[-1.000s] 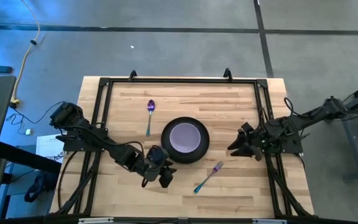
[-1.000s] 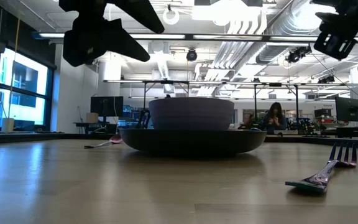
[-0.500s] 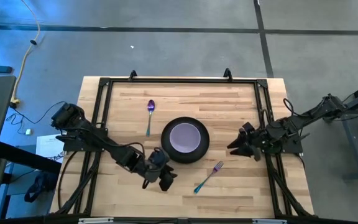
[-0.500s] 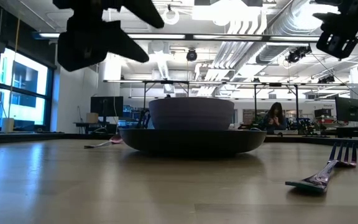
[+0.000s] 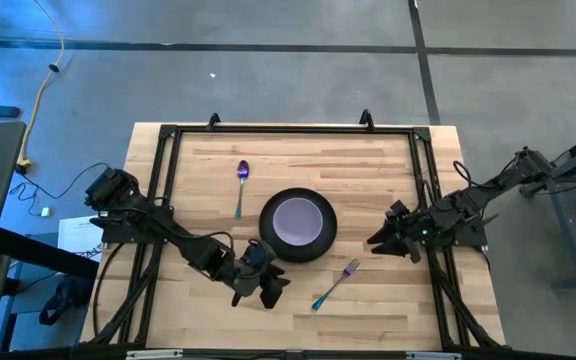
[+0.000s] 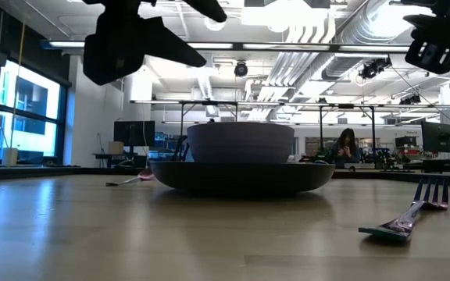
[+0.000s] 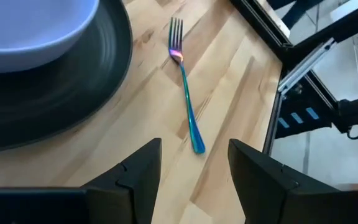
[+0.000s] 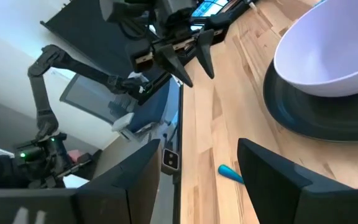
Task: Set table place
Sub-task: Move the fork to the left side of the black plate
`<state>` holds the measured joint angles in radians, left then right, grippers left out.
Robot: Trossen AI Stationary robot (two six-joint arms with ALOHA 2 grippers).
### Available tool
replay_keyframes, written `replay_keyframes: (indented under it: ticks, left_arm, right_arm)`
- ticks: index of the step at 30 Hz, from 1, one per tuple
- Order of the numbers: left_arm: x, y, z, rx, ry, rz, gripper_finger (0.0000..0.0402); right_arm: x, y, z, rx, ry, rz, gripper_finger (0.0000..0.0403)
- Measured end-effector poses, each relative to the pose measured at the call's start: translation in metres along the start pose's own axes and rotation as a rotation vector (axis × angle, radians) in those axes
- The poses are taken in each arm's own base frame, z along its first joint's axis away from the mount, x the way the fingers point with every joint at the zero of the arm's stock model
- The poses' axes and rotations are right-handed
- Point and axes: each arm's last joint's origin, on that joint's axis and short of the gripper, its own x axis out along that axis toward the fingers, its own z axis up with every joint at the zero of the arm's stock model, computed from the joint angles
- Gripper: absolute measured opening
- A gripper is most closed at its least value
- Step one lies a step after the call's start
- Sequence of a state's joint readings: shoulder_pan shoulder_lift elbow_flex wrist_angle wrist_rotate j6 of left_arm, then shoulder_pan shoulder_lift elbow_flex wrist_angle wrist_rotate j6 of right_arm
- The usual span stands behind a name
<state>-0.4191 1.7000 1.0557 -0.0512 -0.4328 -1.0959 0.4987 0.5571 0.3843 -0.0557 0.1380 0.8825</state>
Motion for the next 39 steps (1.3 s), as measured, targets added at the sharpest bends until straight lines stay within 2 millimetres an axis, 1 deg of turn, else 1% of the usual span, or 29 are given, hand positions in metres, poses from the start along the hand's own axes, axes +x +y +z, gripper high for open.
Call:
replay_keyframes:
  ticks: [6, 9, 16, 20, 25, 35, 39]
  left_arm:
    - [0.0, 0.0, 0.001, -0.012, -0.02, 0.002, 0.0175]
    - [0.004, 0.002, -0.001, -0.006, -0.023, 0.018, 0.0175]
    - [0.003, 0.004, -0.003, 0.007, -0.014, 0.044, 0.0175]
    - [0.003, 0.007, -0.004, 0.022, 0.0, 0.071, 0.0175]
    - [0.003, 0.009, -0.005, 0.035, 0.014, 0.096, 0.0175]
    - [0.0, 0.019, -0.012, 0.082, 0.134, 0.164, 0.0175]
    - [-0.001, 0.023, -0.015, 0.099, 0.181, 0.191, 0.0175]
  right_arm:
    - [0.0, 0.001, -0.003, -0.008, 0.01, -0.01, 0.0204]
    - [-0.001, 0.001, -0.004, -0.01, 0.021, -0.01, 0.0204]
    - [0.0, -0.005, -0.019, 0.079, 0.151, -0.094, 0.0204]
    - [0.004, -0.004, -0.026, 0.111, 0.198, -0.108, 0.0204]
    - [0.013, -0.007, -0.037, 0.169, 0.251, -0.178, 0.0204]
    - [0.041, -0.027, -0.061, 0.272, 0.295, -0.456, 0.0204]
    - [0.049, -0.033, -0.068, 0.317, 0.285, -0.522, 0.0204]
